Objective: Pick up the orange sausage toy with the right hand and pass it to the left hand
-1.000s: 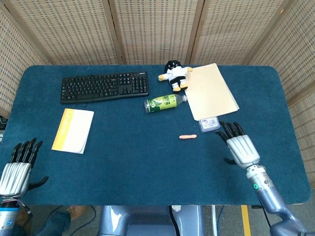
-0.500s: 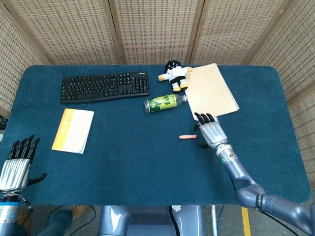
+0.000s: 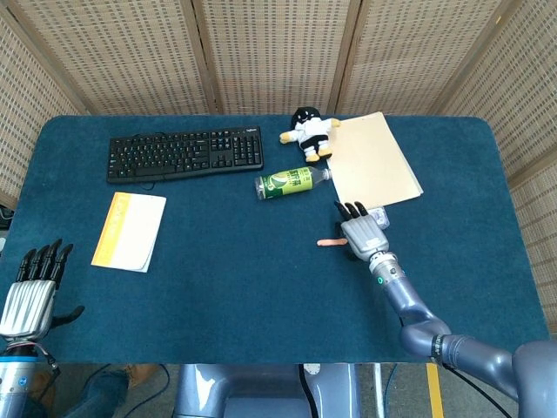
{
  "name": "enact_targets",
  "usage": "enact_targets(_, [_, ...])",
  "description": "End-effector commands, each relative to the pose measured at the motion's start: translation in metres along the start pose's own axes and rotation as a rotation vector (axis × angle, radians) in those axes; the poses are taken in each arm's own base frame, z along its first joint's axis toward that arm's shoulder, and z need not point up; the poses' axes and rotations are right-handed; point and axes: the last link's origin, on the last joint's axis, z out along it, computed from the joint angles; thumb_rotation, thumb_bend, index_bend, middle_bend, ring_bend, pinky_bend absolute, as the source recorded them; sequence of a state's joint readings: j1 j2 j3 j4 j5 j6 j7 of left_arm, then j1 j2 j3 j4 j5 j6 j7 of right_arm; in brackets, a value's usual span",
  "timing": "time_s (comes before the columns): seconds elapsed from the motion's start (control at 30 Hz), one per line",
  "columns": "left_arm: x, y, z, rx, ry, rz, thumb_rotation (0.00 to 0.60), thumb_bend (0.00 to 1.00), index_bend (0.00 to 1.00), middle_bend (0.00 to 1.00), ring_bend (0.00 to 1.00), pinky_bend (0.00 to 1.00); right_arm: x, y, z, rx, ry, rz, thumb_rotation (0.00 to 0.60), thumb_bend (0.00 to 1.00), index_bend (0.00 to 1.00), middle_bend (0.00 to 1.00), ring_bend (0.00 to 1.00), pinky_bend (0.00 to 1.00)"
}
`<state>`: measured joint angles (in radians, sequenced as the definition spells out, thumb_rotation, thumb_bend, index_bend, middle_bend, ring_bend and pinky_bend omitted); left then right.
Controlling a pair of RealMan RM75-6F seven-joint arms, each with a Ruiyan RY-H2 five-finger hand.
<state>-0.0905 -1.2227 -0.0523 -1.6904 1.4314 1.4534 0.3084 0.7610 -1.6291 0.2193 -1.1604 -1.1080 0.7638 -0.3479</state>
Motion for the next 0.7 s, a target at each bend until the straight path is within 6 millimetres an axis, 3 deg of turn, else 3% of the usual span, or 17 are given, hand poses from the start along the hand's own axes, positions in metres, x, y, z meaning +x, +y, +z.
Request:
enact_targets(0.03, [0.0004, 0.0001, -0.0002, 0.000, 0.002, 0.000, 0.600, 0.00, 0.00, 0.00, 0.00, 0.00, -0.0025, -0.0031, 0.0046, -0.006, -0.008, 0.002, 0.600, 0.47, 0.47, 0.00, 0.00, 0.00])
enact_targets(0.7, [-0.0009, -0.0011, 0.0003, 0.006, -0.001, 0.004, 0.600, 0.00, 0.00, 0.00, 0.00, 0.00, -0.0112, -0.0058, 0.0136, -0.033, -0.030, 0.017, 0.600, 0.50, 0.50, 0.00, 0.00, 0.00])
